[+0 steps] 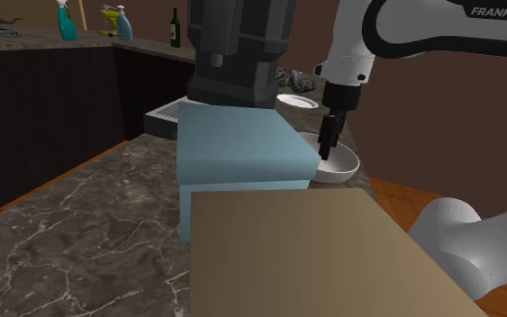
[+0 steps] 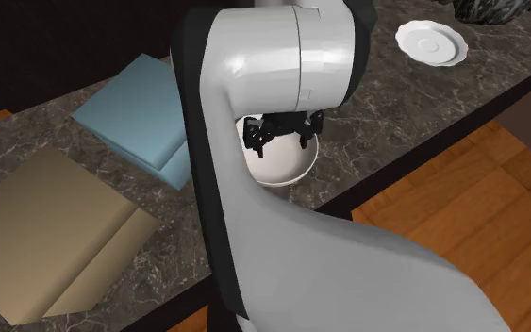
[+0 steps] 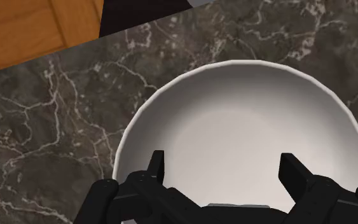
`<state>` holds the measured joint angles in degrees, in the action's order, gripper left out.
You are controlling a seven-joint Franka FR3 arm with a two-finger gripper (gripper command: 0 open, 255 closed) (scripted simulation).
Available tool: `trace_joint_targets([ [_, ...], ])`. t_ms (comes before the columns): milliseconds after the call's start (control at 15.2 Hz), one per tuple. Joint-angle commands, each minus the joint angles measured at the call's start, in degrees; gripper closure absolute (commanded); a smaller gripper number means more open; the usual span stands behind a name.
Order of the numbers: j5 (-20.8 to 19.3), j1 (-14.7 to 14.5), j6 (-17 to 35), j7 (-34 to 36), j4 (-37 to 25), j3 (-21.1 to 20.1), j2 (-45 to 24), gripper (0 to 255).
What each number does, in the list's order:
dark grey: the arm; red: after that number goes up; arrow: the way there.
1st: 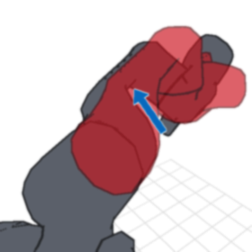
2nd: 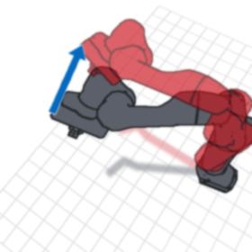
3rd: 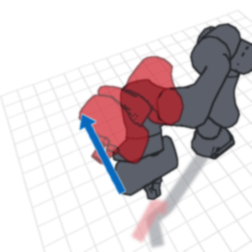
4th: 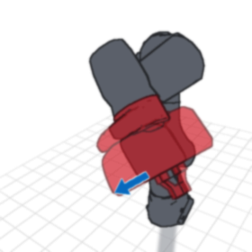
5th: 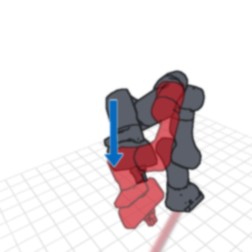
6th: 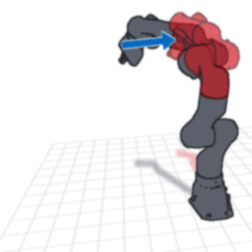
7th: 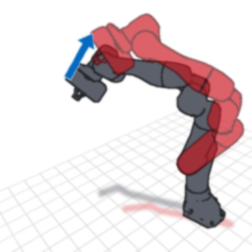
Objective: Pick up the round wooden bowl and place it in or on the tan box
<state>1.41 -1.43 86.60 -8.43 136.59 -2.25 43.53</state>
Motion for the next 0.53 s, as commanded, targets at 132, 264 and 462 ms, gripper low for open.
trace_joint_targets([
  [132,-0.84,0.38,-1.13,-3.6,-3.94,2.8,-3.51,0],
  [264,-1.4,0.59,-2.41,-7.19,-8.2,5.48,-7.28,0],
  [462,-1.69,0.75,-4.63,-12.63,-15.25,9.27,-13.39,0],
])
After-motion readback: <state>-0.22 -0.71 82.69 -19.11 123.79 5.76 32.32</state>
